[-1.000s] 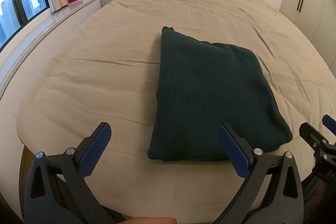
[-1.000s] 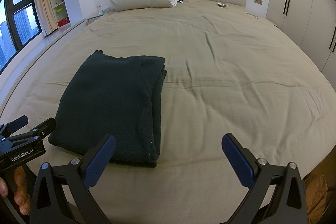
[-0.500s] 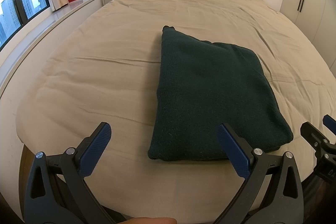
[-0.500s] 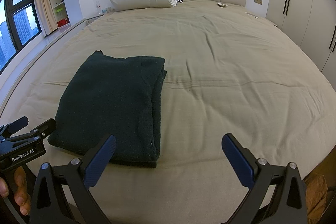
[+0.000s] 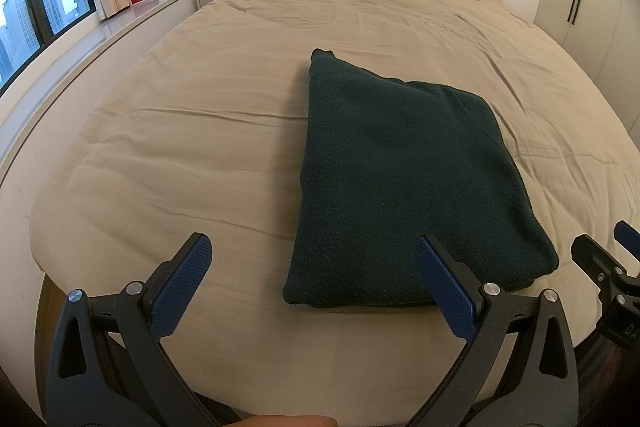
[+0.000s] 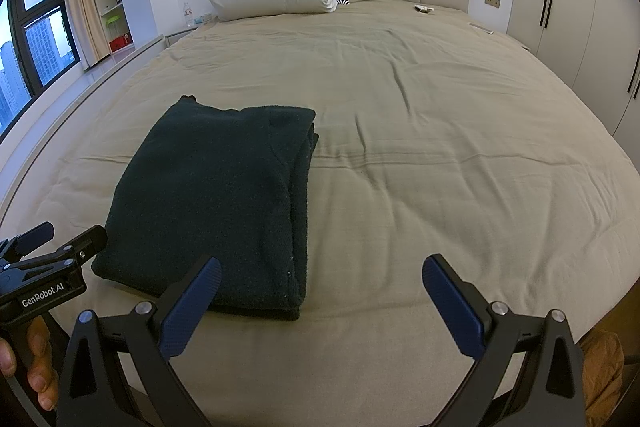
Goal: Fold small clothes
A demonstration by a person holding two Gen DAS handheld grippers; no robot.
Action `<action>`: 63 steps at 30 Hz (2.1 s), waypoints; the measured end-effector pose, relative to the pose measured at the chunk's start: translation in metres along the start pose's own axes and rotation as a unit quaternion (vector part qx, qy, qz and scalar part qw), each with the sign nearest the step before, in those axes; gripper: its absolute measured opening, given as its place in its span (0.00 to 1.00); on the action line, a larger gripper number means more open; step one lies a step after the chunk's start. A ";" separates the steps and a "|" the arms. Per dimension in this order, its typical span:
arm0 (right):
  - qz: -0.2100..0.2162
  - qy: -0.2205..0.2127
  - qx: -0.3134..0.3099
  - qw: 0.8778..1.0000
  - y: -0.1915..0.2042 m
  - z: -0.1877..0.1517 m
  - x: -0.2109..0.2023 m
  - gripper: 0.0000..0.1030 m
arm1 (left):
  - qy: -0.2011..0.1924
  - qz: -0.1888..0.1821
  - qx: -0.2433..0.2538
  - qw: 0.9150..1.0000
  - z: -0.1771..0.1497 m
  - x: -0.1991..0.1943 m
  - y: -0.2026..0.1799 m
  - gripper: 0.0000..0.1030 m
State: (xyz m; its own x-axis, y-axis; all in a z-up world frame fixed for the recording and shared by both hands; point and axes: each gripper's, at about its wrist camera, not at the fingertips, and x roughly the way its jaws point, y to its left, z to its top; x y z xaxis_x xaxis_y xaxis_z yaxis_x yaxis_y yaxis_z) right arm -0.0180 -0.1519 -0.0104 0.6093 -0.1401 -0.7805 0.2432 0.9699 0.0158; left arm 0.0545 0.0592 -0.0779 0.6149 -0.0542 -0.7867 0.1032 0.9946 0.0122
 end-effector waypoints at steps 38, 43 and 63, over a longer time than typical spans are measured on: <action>0.001 0.001 0.001 1.000 -0.001 -0.001 -0.001 1.00 | 0.002 0.001 -0.003 1.000 -0.002 -0.001 0.002 1.00; 0.002 0.002 0.001 1.000 -0.001 0.000 -0.001 1.00 | 0.002 0.000 -0.003 1.000 -0.003 -0.002 0.002 1.00; 0.003 0.003 0.002 1.000 0.001 -0.004 -0.001 1.00 | 0.005 0.001 -0.008 1.000 -0.007 -0.004 0.003 1.00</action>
State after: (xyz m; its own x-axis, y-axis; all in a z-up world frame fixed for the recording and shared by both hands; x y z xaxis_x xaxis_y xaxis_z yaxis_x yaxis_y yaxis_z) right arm -0.0217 -0.1503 -0.0120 0.6062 -0.1324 -0.7842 0.2418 0.9700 0.0232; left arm 0.0471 0.0631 -0.0791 0.6068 -0.0521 -0.7932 0.0897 0.9960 0.0031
